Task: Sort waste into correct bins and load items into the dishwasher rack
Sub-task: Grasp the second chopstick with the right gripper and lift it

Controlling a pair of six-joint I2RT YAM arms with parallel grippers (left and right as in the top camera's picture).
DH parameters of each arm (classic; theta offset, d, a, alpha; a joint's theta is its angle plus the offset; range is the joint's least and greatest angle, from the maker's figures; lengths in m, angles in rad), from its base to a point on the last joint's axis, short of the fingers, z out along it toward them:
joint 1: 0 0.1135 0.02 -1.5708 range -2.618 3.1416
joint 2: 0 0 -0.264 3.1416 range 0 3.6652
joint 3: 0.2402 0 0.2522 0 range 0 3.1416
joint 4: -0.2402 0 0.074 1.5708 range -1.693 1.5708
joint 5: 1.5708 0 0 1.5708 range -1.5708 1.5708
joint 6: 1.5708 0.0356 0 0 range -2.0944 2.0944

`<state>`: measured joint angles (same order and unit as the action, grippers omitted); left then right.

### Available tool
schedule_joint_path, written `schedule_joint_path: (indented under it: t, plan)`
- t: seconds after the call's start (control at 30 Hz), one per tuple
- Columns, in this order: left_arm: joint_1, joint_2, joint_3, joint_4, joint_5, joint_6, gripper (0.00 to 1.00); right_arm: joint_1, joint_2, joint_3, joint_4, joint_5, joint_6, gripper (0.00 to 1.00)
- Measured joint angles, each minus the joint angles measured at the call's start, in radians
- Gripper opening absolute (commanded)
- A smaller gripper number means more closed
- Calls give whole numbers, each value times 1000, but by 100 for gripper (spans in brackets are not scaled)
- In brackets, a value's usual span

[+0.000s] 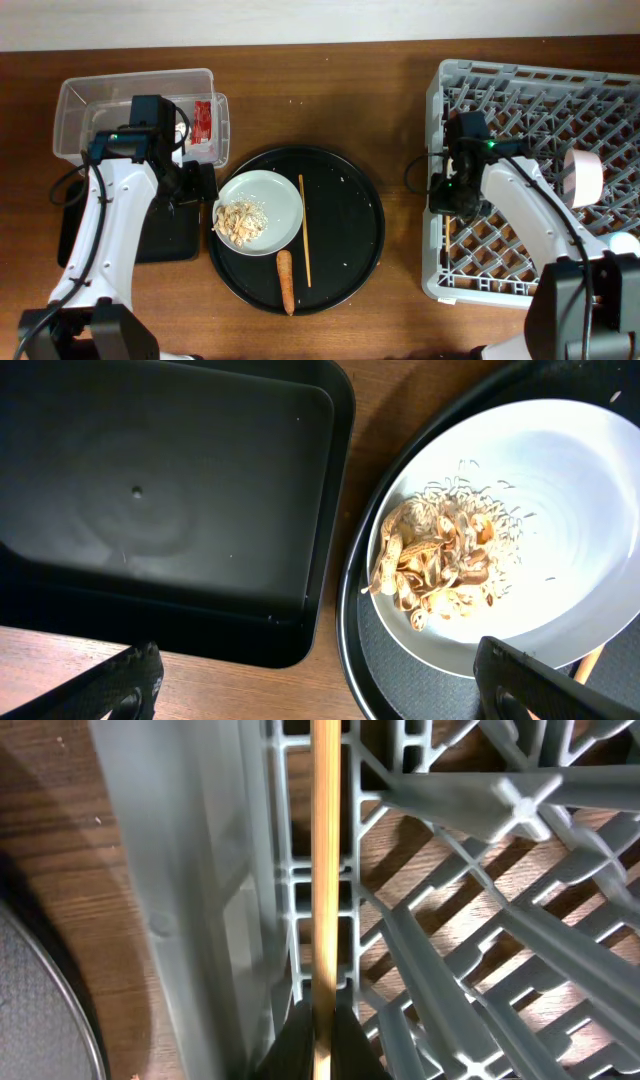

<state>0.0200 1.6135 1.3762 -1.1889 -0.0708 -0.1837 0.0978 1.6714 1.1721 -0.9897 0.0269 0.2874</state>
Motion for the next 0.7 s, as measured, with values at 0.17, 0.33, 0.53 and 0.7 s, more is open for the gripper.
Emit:
schedule_joint_path:
  t: [0.17, 0.33, 0.53, 0.7]
  plan:
    - [0, 0, 0, 0, 0, 0, 99, -7, 3, 0, -16, 14, -4, 34]
    - [0, 0, 0, 0, 1, 0, 99, -7, -95, 97, -130, 7, -3, 34]
    - [0, 0, 0, 0, 3, 0, 99, 202, -179, 161, -93, -94, 1, 54]
    - [0, 0, 0, -2, 12, 0, 99, 490, 48, 162, 26, -122, 63, 54]
